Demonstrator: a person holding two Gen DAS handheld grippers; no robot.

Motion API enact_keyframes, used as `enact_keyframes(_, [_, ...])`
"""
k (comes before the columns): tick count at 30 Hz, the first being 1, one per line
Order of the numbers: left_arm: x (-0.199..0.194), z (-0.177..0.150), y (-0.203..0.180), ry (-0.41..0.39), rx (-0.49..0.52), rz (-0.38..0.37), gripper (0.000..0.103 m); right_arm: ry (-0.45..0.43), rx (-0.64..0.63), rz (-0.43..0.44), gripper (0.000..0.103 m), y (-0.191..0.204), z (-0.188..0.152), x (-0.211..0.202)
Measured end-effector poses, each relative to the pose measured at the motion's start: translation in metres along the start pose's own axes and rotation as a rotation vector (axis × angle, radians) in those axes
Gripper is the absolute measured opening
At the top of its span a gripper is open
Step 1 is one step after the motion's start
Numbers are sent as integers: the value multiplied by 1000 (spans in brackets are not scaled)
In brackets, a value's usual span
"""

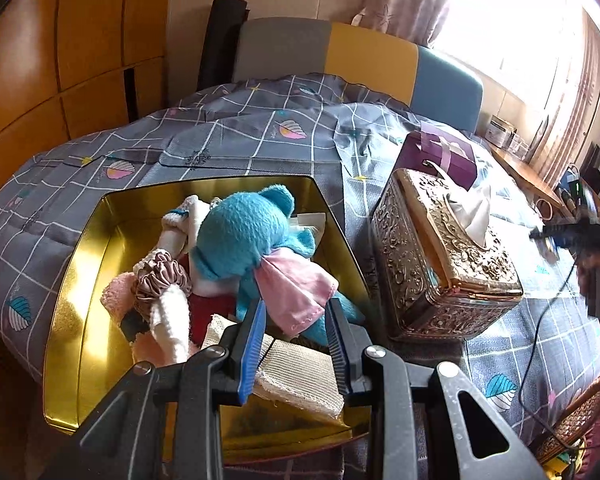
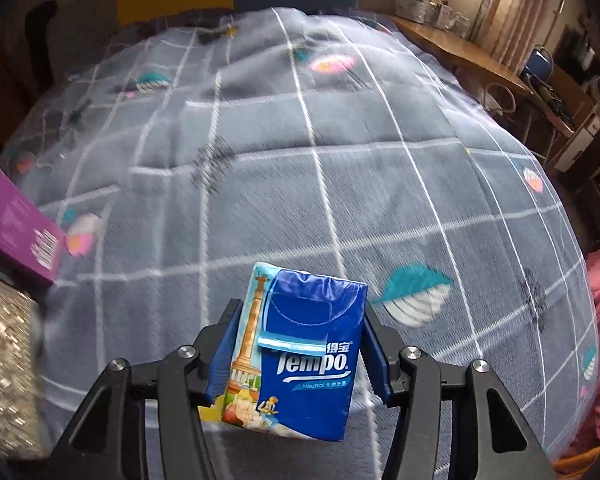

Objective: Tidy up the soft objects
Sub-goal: 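Carry the blue tissue pack into the gold tray and open the right gripper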

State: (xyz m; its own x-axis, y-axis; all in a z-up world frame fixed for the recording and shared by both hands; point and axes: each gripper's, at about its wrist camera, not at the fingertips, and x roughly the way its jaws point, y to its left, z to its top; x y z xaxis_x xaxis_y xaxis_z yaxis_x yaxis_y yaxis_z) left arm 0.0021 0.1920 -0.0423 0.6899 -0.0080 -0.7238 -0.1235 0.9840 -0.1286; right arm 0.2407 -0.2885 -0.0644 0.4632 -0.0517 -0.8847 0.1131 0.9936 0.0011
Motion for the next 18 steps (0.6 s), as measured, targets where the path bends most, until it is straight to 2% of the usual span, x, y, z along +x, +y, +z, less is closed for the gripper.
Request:
enact_keyframes(6, [-1,2,4,-6,-7,2,30,-85,-68,91,56,65,51,-32])
enact_keyframes(10, [-1,2,9,-4,-16,10,30,-135,-151,148,56,120,72,-52])
enact_keyframes(14, [-4,2,17,-16,-32,31,30,-197,-228,251,56,171,75,-78])
enact_keyframes(18, [-5,3,30,-25,-69,62,30,-231,-378,377,56,224,49,-106])
